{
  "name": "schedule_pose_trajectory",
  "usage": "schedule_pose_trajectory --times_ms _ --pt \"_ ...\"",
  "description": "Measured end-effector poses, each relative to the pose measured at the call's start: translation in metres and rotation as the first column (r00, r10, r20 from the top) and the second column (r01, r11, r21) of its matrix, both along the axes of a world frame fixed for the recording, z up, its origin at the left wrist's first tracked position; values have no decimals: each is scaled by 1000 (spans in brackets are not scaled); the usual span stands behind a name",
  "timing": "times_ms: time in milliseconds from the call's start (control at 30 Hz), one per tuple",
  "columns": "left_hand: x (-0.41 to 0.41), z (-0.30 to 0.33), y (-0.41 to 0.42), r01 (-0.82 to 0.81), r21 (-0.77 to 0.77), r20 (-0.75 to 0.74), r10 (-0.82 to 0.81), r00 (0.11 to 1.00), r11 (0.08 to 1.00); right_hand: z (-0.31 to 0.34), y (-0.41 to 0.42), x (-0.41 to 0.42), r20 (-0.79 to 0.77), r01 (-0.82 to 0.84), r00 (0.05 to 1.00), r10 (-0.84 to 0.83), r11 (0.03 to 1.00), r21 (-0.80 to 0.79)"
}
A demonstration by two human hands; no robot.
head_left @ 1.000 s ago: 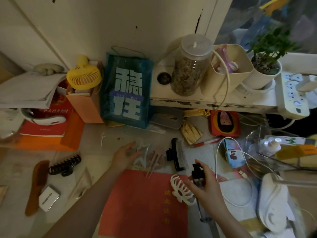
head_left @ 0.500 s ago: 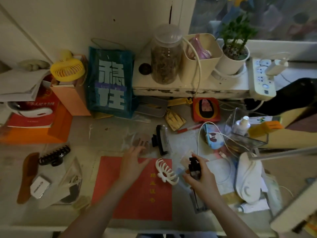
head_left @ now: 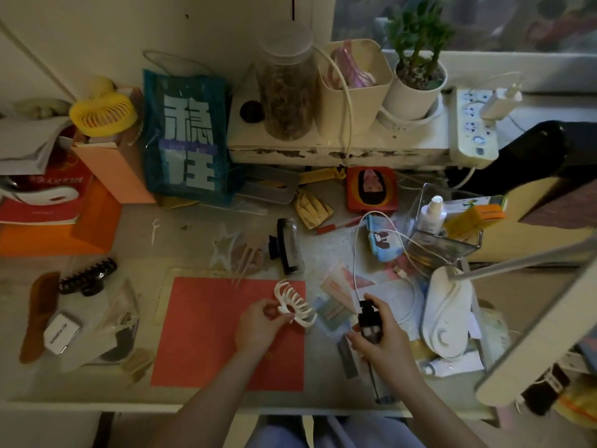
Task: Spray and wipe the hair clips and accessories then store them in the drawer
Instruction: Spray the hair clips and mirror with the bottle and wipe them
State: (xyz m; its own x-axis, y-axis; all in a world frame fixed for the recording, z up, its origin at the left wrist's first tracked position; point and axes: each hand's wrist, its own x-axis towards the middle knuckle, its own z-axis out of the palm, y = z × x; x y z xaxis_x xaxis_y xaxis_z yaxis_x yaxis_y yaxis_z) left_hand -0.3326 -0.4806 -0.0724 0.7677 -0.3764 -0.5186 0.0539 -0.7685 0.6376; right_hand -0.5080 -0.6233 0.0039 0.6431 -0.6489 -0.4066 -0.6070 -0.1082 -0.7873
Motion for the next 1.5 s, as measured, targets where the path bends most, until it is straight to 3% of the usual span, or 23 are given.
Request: schedule_pose_trajectory --times_ms 500,667,867,1067,1333,1500 --pt "-17 -3 -12 -308 -97 -112 297 948 946 9 -6 -8 37 -36 999 34 997 64" --pt "-15 22 -11 -352 -241 -170 318 933 904 18 -7 -6 92 -25 996 17 995 93" --pt "4 85 -10 -327 -413 -254 238 938 850 43 -10 11 159 -43 987 33 997 59" --pt "28 158 -16 -282 -506 -272 160 949 815 94 -7 33 327 -84 940 99 995 -59" --pt "36 260 -26 -208 -672 -208 88 974 711 160 -16 46 460 -74 874 156 979 -192" --pt "39 315 -32 -68 -764 -25 76 997 641 205 -20 45 514 -14 839 180 951 -309"
